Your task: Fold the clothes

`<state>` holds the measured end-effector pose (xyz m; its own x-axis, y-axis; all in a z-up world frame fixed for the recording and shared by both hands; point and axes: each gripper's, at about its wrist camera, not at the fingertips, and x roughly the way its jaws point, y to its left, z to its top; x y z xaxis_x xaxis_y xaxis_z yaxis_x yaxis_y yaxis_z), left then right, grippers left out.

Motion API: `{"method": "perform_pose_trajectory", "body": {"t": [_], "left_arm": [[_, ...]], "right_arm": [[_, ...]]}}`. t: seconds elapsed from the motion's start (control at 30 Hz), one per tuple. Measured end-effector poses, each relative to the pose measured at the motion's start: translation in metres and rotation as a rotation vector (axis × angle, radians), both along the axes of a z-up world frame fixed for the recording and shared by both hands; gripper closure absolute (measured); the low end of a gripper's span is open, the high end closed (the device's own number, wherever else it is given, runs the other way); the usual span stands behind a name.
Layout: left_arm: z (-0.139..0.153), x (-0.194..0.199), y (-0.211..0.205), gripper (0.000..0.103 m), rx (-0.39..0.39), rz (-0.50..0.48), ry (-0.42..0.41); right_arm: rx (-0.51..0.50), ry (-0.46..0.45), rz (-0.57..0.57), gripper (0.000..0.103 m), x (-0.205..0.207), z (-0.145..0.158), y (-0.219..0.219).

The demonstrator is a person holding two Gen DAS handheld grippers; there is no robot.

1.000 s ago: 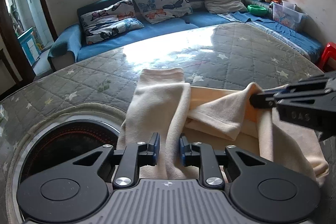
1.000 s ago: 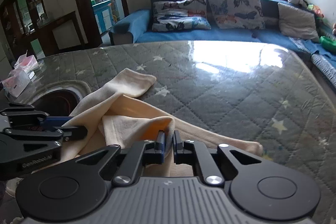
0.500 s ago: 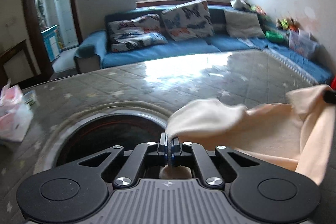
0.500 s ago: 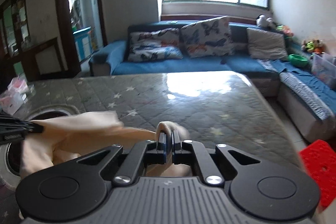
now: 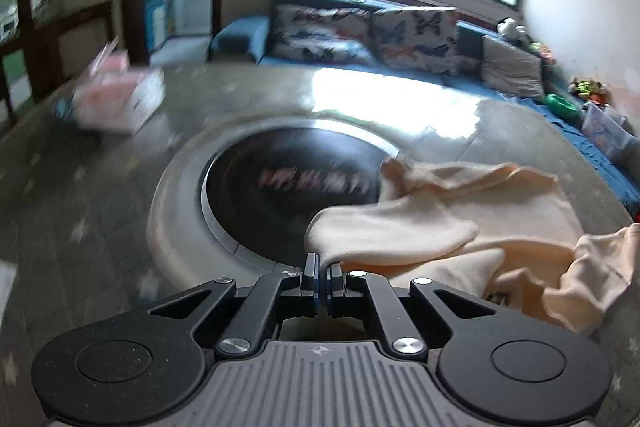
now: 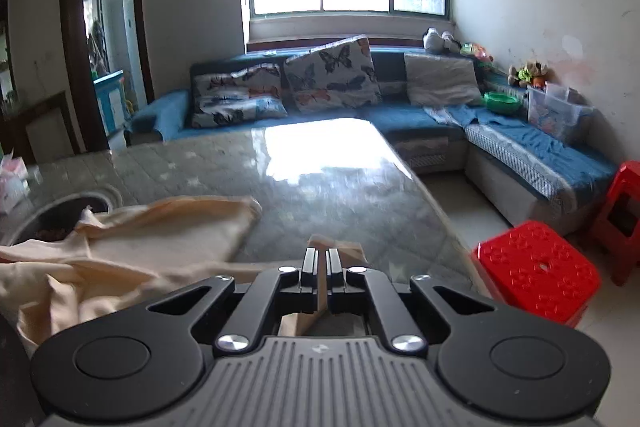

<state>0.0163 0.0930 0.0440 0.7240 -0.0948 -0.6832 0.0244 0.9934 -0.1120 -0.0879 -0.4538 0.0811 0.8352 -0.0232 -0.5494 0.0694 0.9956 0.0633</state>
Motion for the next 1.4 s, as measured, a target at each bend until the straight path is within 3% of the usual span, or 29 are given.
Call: {"method": "perform_pose_trajectory", "body": {"t": [0.07, 0.13, 0.3, 0.43, 0.5, 0.6, 0.7, 0.8, 0.87, 0.93, 1.0, 1.4], "left_arm": [[-0.01, -0.009, 0.007, 0.098, -0.016, 0.017, 0.03], [-0.015, -0.018, 0.011, 0.096, -0.017, 0.025, 0.045], [-0.015, -0.027, 0.017, 0.094, -0.015, 0.052, 0.046], [-0.019, -0.029, 0.018, 0.083, -0.005, 0.061, 0.049], [-0.02, -0.031, 0.018, 0.081, 0.003, 0.063, 0.049], [-0.019, -0.033, 0.016, 0.058, 0.028, 0.07, 0.043], [-0.014, -0.036, 0.016, 0.055, 0.048, 0.068, 0.023], [-0.007, -0.037, 0.018, 0.053, 0.056, 0.062, 0.002], [-0.001, -0.038, 0.016, 0.051, 0.062, 0.054, -0.015], [0.004, -0.037, 0.012, 0.051, 0.07, 0.037, -0.034], [0.009, -0.034, 0.006, 0.05, 0.077, 0.014, -0.055], [0.006, 0.001, -0.055, 0.05, 0.105, -0.195, -0.087]], "right_arm": [[0.014, 0.019, 0.004, 0.091, 0.0, -0.008, 0.0], [0.017, 0.042, 0.012, 0.075, 0.003, -0.016, 0.002], [0.014, 0.087, 0.021, 0.058, 0.023, -0.035, 0.014], [0.015, 0.111, -0.019, 0.046, 0.043, -0.05, 0.016], [0.012, 0.12, -0.044, 0.046, 0.051, -0.056, 0.014], [0.015, 0.127, -0.07, 0.036, 0.061, -0.065, 0.009], [0.016, 0.131, -0.076, 0.033, 0.068, -0.072, 0.004], [-0.004, 0.14, -0.085, 0.038, 0.073, -0.079, 0.0], [-0.017, 0.134, -0.086, 0.055, 0.074, -0.08, -0.001], [-0.008, 0.132, -0.086, 0.079, 0.072, -0.079, -0.003], [-0.003, 0.133, -0.084, 0.091, 0.069, -0.078, -0.005], [-0.114, 0.151, -0.205, 0.094, 0.028, -0.077, -0.024]]}}
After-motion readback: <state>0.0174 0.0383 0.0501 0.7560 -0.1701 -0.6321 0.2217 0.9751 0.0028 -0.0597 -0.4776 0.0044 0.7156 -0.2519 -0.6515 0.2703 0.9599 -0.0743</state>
